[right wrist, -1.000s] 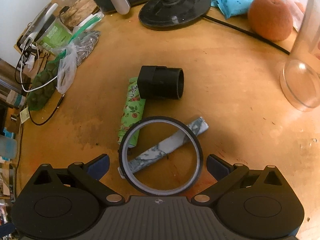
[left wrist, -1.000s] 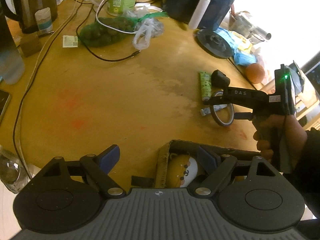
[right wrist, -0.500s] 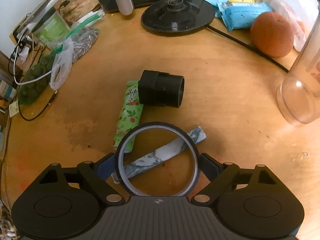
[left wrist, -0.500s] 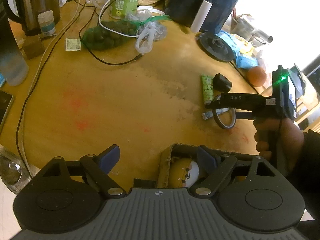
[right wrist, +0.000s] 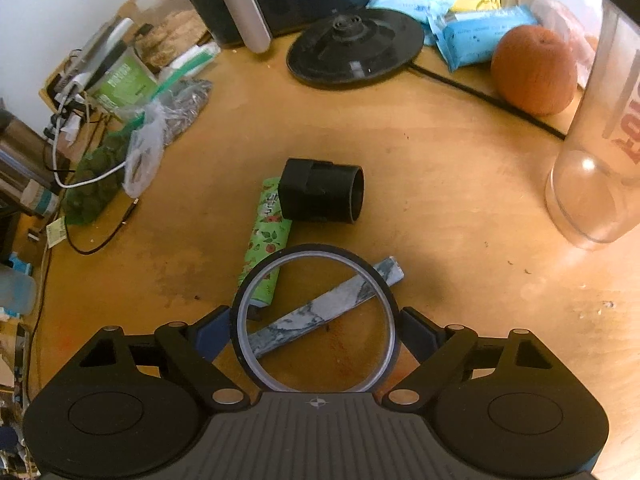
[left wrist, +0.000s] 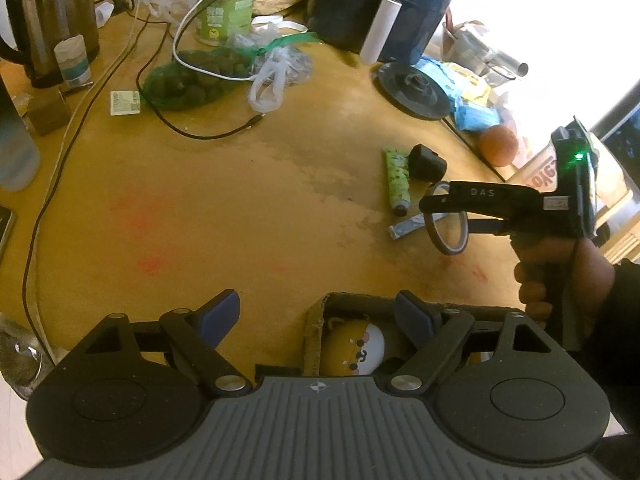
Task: Organize objects
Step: 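Close the right tool on the rim of the clear tape ring, then lift the tape ring with the right tool while the left tool moves toward the silver strip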
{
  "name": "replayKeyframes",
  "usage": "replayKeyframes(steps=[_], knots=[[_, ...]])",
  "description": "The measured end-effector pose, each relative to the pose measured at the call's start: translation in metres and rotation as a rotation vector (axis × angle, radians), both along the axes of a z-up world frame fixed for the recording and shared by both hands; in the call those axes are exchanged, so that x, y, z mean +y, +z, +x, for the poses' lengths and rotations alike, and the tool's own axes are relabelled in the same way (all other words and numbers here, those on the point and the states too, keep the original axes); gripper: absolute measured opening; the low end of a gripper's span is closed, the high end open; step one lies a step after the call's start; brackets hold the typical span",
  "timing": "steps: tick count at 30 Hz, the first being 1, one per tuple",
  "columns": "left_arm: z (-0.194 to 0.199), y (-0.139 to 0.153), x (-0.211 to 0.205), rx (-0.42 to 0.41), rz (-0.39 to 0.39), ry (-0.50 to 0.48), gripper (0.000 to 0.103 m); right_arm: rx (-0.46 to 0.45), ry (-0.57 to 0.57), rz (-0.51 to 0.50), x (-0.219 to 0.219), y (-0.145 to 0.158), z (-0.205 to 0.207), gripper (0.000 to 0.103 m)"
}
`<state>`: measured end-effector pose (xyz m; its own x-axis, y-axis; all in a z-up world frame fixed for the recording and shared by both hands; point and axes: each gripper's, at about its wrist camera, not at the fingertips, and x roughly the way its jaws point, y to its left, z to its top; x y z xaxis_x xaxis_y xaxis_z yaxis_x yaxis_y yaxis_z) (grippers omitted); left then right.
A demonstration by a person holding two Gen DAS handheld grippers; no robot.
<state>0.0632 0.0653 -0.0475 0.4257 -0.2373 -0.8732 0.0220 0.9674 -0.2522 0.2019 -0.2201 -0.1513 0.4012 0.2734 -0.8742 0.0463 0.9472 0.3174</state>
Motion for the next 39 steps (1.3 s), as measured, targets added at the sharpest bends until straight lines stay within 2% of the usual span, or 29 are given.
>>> replayKeyframes(steps=[10, 24, 39], knots=[[0.004, 0.002, -0.012, -0.013, 0.002, -0.056, 0.085, -0.095, 0.02, 0.004, -0.011, 0.03, -0.019, 0.09], [0.013, 0.006, -0.033, -0.039, 0.009, -0.161, 0.085, -0.204, -0.02, 0.018, -0.042, 0.067, -0.052, 0.09], [0.034, 0.009, -0.069, -0.058, 0.014, -0.316, 0.085, -0.236, -0.117, 0.032, -0.083, 0.081, -0.099, 0.09]])
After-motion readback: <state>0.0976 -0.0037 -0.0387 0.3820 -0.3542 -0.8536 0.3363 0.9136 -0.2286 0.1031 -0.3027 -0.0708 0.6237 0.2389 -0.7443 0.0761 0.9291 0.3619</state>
